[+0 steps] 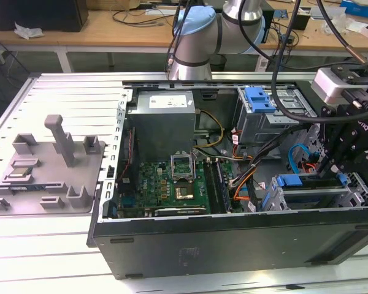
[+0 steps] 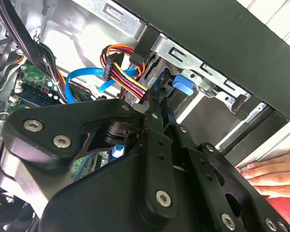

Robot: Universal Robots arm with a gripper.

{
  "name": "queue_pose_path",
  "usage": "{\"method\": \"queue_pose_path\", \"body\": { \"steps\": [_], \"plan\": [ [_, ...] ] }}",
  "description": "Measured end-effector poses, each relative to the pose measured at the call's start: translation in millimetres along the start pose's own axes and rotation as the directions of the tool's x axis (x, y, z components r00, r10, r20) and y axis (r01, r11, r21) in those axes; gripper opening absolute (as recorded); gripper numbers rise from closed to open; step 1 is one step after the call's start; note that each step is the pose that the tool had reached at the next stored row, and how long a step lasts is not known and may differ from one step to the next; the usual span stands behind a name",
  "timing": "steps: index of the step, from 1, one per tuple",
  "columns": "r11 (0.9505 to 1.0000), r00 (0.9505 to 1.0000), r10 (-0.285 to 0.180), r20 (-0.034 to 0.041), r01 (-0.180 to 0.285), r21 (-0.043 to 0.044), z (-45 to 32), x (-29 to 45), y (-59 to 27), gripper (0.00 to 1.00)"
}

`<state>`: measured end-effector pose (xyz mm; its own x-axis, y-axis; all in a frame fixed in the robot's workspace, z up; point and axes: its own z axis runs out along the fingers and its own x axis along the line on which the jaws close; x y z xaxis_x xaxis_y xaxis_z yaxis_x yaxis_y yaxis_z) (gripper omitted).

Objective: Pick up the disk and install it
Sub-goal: 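Insert the first disk wire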

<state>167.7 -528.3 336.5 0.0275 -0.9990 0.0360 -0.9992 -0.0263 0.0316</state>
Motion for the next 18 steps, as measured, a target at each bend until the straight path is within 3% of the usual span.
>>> {"method": "queue_pose_path", "body": {
  "steps": [9,14,18],
  "plan": [
    [1.0,1.0,0.0,0.0003,0.0,-0.0004,-0.2,-0.1,0.7,0.16],
    [1.0,1.0,0.0,0.0,0.0,0.0,-2.5,-0.5,0.8,0.36],
    [1.0,1.0,0.0,-0.0001,0.0,0.0,-7.1,-0.9,0.9,0.36]
  ]
}}
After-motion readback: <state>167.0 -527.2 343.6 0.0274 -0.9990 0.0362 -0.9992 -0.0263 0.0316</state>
